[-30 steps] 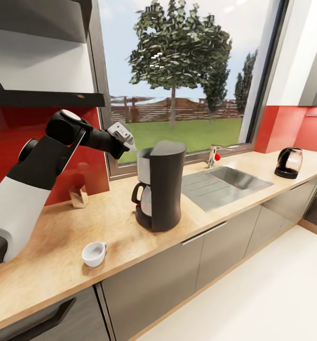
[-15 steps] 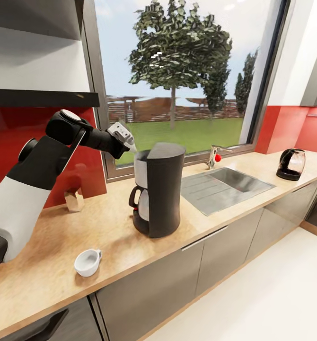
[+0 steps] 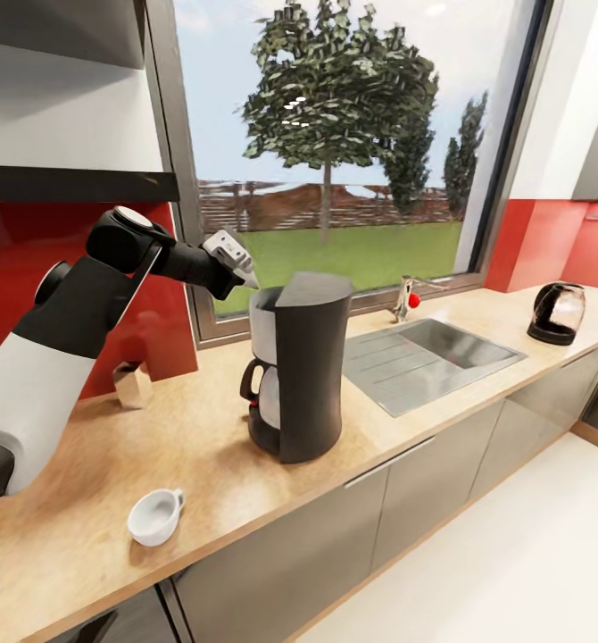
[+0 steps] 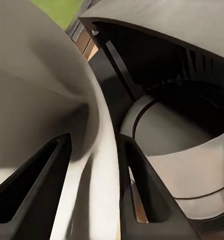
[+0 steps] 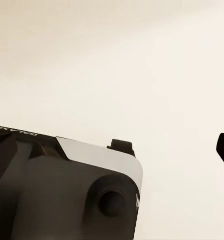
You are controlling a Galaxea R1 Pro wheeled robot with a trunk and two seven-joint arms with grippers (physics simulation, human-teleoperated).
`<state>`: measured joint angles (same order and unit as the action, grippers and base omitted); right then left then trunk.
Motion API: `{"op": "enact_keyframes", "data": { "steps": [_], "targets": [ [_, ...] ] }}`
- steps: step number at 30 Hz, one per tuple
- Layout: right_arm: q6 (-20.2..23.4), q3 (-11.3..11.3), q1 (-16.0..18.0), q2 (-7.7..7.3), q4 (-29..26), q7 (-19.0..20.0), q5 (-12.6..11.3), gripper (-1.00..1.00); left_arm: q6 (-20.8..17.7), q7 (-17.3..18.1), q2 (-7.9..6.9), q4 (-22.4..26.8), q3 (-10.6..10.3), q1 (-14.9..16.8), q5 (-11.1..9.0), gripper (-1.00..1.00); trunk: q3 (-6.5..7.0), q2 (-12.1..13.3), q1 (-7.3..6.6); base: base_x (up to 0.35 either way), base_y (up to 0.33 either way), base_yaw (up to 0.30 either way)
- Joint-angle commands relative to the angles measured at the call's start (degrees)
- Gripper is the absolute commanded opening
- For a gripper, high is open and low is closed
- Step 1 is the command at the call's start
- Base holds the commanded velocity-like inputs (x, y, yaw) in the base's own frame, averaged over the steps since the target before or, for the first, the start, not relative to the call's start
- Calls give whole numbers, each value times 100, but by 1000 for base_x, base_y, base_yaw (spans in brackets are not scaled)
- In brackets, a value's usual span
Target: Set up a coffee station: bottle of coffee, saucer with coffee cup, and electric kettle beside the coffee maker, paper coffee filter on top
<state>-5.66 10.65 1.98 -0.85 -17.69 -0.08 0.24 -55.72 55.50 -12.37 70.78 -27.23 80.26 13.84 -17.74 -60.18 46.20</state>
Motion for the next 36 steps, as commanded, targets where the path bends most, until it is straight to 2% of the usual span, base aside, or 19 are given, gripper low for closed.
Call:
{"op": "enact_keyframes", "data": {
  "steps": [1,13,21,36],
  "targets": [
    [-16,16,4,-2,3,-1,2,100,-9,64,-3,6,-6,7,66,-100,-7,-4,1,93,0,0],
    [-14,16,4,-2,3,-1,2,100,-9,70,-3,8,-71,7,66,-100,-7,-4,1,90,0,0],
    [-19,16,4,-2,3,-1,2,100,-9,75,-3,3,-248,7,66,-100,-7,-4,1,2,0,0],
    [-20,16,4,-2,3,-1,2,100,-9,78,-3,18,-274,7,59,-100,-7,-4,1,45,0,0]
  ]
}}
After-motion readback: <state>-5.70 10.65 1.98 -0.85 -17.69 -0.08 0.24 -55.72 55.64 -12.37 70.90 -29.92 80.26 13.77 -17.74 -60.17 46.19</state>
